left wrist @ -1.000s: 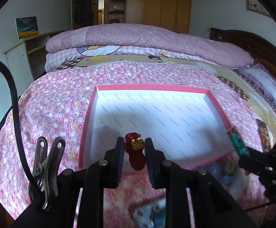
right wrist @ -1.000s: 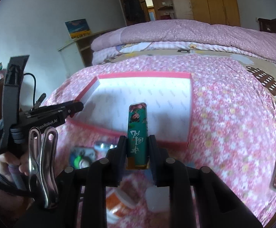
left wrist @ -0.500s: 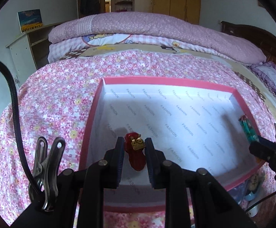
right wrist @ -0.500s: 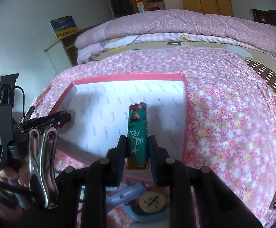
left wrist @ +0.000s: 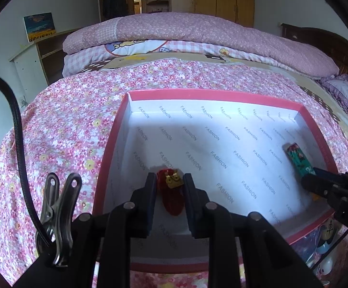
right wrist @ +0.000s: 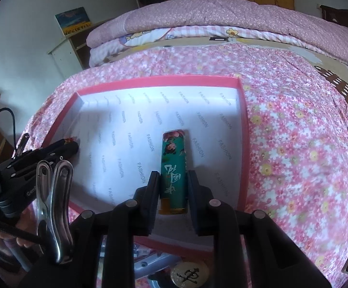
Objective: Organize rigid objects
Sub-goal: 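Open the left gripper to drop the red figurine in the box while the right gripper releases the lighter there, then lift both grippers out of the box and move back over the remaining objects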
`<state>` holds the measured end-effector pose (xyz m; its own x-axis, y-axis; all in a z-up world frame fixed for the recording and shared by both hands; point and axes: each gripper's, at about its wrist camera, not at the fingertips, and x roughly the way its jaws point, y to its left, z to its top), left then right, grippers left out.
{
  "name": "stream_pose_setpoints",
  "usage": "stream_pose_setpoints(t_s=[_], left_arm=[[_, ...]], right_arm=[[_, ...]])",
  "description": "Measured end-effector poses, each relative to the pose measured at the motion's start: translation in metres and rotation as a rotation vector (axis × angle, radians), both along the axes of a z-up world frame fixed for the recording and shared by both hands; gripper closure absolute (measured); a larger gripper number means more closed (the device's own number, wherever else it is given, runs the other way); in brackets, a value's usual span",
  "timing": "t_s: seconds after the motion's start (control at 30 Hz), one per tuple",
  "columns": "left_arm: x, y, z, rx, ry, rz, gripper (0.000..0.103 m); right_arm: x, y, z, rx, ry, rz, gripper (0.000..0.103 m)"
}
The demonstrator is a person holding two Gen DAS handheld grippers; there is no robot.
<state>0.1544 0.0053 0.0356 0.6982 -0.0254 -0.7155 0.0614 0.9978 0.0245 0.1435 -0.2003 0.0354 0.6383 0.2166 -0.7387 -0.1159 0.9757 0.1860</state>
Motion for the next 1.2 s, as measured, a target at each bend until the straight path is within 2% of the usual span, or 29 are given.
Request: stream_pose_setpoints(t_s=[0.37,0.43,0.5,0.67,0.87,1.2], left_arm=[[-0.012,-0.002,-0.001,0.008,-0.003,0.019,0.078],[-0.013,-0.003,-0.001,0.01,0.001,0.015,0.061],[-0.015,-0.005,-0.001,0.016,0.008,0.003,0.057],[-0.023,-0.014,0.002,0.059,0.008,-0.016,0.057],[-0.035,-0.011,0.013,0.031,-0.008,-0.007,0.056],[-0.062,-0.005,0.029,-0.009,-0.025,-0.001,0.056]], right_arm=[[0.007,-0.001,-0.001,-0.003,0.028,0.012,0.079],[0.007,0.0,-0.001,0.001,0.027,0.01,0.079],[0.008,-0.001,-0.001,0.009,0.027,0.007,0.078],[0.004,-0.003,0.004,0.077,0.02,0.014,0.065],[-0.007,-0.007,0.02,0.103,-0.033,0.004,0.054],[-0.036,-0.003,0.04,0.124,-0.048,0.028,0.054]])
